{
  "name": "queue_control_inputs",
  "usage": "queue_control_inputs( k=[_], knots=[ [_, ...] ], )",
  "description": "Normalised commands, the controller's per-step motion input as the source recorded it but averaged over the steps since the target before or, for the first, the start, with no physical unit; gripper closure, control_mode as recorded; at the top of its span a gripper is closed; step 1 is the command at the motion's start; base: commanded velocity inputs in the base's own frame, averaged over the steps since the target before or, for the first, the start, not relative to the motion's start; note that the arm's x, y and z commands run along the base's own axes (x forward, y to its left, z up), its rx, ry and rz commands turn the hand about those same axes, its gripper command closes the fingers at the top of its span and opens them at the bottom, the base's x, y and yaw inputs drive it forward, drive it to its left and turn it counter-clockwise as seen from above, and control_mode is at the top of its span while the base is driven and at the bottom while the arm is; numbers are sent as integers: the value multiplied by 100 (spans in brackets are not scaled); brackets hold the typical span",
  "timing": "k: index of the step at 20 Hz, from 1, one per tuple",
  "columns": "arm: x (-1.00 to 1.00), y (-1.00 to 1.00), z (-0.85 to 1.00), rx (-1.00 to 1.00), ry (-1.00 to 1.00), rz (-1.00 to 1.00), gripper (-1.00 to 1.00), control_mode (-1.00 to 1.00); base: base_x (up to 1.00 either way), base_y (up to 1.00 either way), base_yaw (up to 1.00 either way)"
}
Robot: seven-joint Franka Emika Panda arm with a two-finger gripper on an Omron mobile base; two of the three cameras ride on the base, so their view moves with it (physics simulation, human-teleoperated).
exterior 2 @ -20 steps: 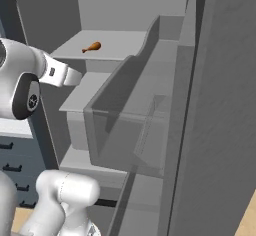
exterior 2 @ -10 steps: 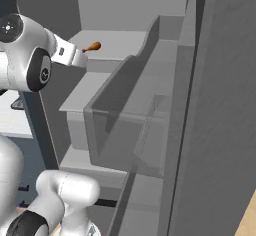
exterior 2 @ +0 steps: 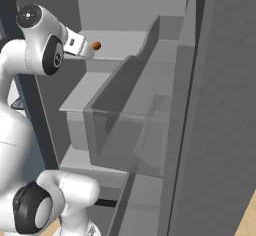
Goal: Place one bell pepper and one chicken drumstick in each tupperware on the nearby counter, to pack two identical lunches.
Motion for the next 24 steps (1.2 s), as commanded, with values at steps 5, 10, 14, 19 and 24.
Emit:
queue_control_inputs(
  k=[5, 10, 14, 19, 24],
  knots=[
    [74, 0, -22, 0, 6, 0, -100, -100, 0, 0, 0],
    [72, 1, -8, 0, 10, 0, -100, -100, 0, 0, 0],
    [69, 7, -3, 0, 11, 0, -100, -100, 0, 0, 0],
    [64, 5, -8, 0, 8, 0, -100, -100, 0, 0, 0],
    [55, 4, -12, 0, 4, 0, -100, -100, 0, 0, 0]
  ],
)
